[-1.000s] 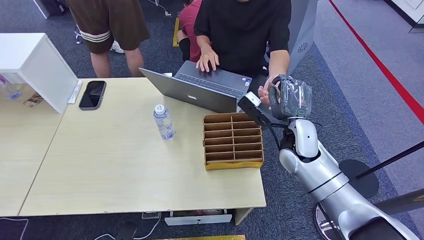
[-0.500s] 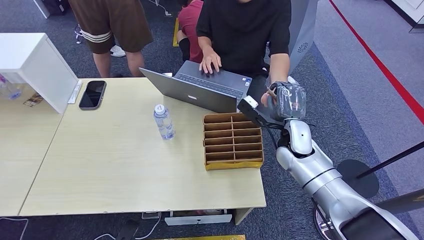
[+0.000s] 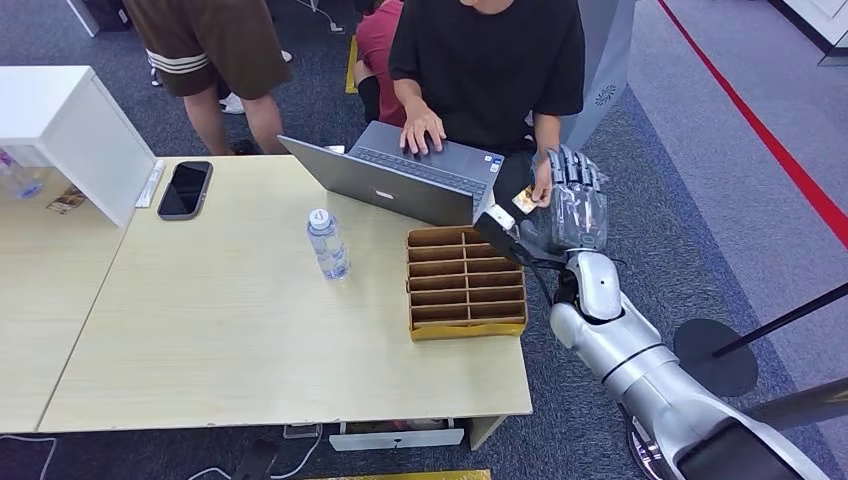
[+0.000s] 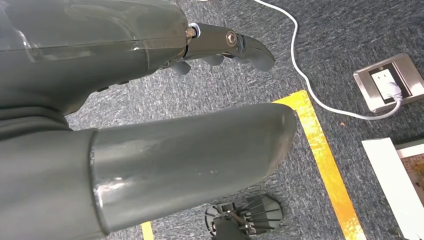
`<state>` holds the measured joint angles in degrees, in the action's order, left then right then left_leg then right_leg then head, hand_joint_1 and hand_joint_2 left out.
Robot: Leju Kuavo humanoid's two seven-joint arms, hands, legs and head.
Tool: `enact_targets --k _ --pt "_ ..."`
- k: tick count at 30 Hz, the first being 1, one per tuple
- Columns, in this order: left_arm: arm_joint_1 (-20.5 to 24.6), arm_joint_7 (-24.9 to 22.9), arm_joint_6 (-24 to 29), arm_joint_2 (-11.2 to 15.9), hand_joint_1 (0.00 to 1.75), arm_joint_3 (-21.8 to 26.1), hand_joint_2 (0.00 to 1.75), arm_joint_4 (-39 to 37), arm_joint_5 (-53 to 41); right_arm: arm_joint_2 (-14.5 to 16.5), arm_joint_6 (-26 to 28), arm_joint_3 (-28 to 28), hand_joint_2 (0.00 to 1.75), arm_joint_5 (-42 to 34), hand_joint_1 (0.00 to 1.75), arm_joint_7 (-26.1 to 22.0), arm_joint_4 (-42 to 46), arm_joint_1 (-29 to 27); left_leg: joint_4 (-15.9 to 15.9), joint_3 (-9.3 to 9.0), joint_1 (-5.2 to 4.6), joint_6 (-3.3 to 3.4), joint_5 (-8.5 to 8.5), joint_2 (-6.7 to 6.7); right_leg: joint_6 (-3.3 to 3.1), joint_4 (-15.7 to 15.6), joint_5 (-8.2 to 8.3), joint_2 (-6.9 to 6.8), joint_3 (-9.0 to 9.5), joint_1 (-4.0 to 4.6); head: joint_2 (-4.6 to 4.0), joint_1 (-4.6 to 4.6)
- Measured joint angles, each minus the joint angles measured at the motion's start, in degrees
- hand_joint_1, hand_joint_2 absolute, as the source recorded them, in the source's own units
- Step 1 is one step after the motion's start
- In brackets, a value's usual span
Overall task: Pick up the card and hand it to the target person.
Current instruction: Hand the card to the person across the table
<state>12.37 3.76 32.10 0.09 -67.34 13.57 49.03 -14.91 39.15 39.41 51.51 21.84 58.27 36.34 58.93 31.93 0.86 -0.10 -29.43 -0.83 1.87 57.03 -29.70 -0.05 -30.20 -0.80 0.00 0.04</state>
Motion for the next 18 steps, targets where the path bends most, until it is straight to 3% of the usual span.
enact_targets --k 7,13,18 --pt "-0.1 0.4 0.0 0.0 0.0 0.0 0.0 0.0 0.0 4.8 1.0 -10.3 1.75 8.2 0.0 -14.8 3.8 -6.3 0.0 0.01 0.02 0.0 0.0 -0.03 0.0 0.0 0.0 -0.02 0.01 0.02 0.0 -0.01" --pt "-0.2 1.1 0.1 0.0 0.0 0.0 0.0 0.0 0.8 12.3 1.0 -22.0 1.75 0.8 0.0 -33.6 7.2 -10.7 0.0 0.0 0.02 0.0 0.0 -0.03 0.0 0.0 0.0 -0.01 0.01 0.02 0.0 0.0" --pt "-0.3 1.6 0.1 0.0 0.0 0.0 0.0 0.0 1.1 18.9 1.0 -30.6 1.75 -3.7 0.0 -43.6 8.7 -13.8 0.0 -0.01 0.02 0.0 0.0 -0.02 0.0 0.0 0.0 0.0 0.0 0.02 0.0 -0.01"
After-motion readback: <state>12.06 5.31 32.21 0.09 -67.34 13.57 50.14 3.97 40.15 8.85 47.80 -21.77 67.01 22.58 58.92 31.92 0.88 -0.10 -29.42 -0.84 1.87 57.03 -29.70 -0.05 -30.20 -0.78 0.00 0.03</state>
